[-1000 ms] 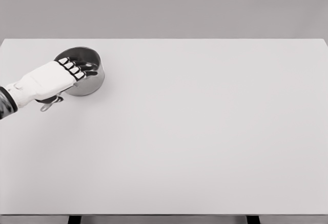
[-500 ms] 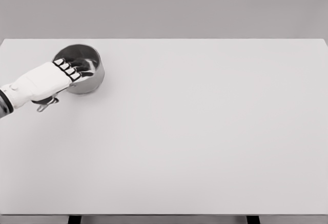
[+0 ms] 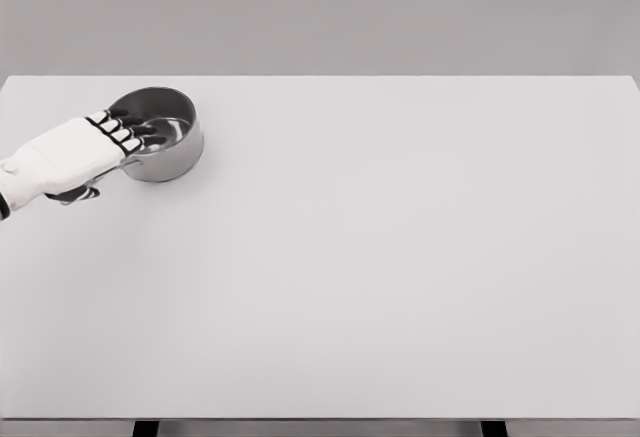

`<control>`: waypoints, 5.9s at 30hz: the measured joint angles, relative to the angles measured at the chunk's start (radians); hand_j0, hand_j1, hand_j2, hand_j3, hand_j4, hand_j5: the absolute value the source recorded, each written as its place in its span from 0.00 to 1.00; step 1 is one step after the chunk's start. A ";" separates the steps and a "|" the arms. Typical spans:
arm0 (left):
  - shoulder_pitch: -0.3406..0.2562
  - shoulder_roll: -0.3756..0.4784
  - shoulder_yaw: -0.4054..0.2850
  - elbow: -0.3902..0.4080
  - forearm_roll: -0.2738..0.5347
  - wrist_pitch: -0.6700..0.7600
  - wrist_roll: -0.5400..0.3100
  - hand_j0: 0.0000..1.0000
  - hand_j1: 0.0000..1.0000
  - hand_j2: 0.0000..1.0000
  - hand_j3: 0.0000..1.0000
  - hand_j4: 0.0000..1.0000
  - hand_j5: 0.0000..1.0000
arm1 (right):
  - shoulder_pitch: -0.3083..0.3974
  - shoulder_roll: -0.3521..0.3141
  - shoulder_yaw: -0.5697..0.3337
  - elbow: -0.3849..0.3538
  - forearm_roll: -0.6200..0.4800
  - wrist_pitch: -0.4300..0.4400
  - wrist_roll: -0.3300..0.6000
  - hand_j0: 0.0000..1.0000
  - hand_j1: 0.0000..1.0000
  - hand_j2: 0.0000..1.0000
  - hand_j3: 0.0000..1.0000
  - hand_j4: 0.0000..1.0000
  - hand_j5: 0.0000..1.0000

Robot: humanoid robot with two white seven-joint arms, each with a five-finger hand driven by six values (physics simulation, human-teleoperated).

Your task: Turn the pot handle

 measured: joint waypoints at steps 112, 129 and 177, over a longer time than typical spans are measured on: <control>-0.176 -0.016 0.039 0.416 0.011 -0.002 0.003 1.00 1.00 1.00 1.00 1.00 1.00 | 0.000 0.000 0.000 0.000 0.000 0.000 0.000 1.00 1.00 1.00 1.00 1.00 1.00; -0.245 -0.054 0.036 0.517 0.010 -0.002 0.003 1.00 1.00 1.00 1.00 1.00 1.00 | 0.002 0.000 0.000 0.000 0.000 0.000 0.000 1.00 1.00 1.00 1.00 1.00 1.00; -0.215 -0.118 0.045 0.521 0.073 -0.054 0.004 1.00 1.00 1.00 1.00 1.00 1.00 | 0.000 0.000 0.000 0.000 0.000 0.000 0.000 1.00 1.00 1.00 1.00 1.00 1.00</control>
